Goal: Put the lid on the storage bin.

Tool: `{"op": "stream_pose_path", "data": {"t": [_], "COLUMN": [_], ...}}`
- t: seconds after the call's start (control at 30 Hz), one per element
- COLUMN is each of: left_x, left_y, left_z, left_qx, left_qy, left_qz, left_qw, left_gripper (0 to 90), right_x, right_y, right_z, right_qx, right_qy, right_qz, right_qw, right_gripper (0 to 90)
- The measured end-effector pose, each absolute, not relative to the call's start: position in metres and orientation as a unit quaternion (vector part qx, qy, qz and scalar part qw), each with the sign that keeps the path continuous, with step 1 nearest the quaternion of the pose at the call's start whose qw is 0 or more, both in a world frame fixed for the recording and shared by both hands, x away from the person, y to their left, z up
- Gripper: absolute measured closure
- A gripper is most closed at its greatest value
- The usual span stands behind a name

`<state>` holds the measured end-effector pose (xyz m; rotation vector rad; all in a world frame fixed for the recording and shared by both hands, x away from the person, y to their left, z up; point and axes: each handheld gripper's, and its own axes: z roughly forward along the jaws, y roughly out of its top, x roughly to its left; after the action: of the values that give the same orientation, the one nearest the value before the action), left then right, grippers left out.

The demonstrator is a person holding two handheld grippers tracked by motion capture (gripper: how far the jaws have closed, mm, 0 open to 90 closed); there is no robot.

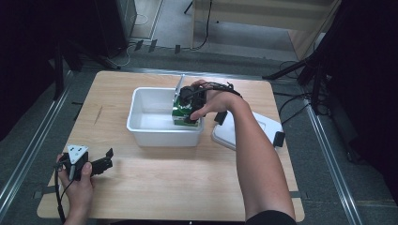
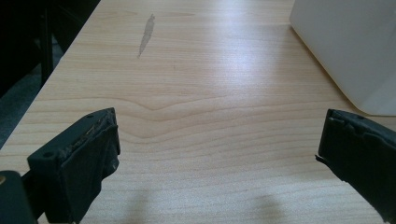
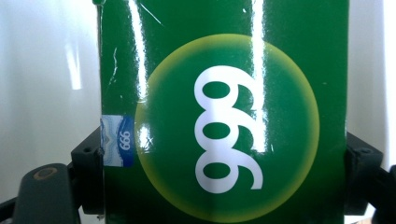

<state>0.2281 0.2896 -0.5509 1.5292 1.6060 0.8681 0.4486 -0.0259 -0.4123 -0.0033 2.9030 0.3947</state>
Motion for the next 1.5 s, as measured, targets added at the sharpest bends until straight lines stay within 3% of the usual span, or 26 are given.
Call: {"op": "stream_pose_path", "data": {"t": [0.67,1.5], "left_x": [0.228,0.229], "left_y": [0.290,0.290], "left_z": [-0.551,-0.551], "left_qx": [0.597,0.597], "left_qy": [0.626,0.626], "left_qz": [0.336,0.336], "left_qw": [0.373,0.372], "left_gripper": [0.0,0.0], "right_x": [0.449,0.453], "right_y": [-0.015,-0.030], "right_z": [-0.436,-0.422], "right_qx": [0.009,0.033], "right_qy": [0.990,0.990], "right_qz": [0.095,0.113], "right_qw": [0.102,0.084], "right_gripper": [14.5,10.6]}}
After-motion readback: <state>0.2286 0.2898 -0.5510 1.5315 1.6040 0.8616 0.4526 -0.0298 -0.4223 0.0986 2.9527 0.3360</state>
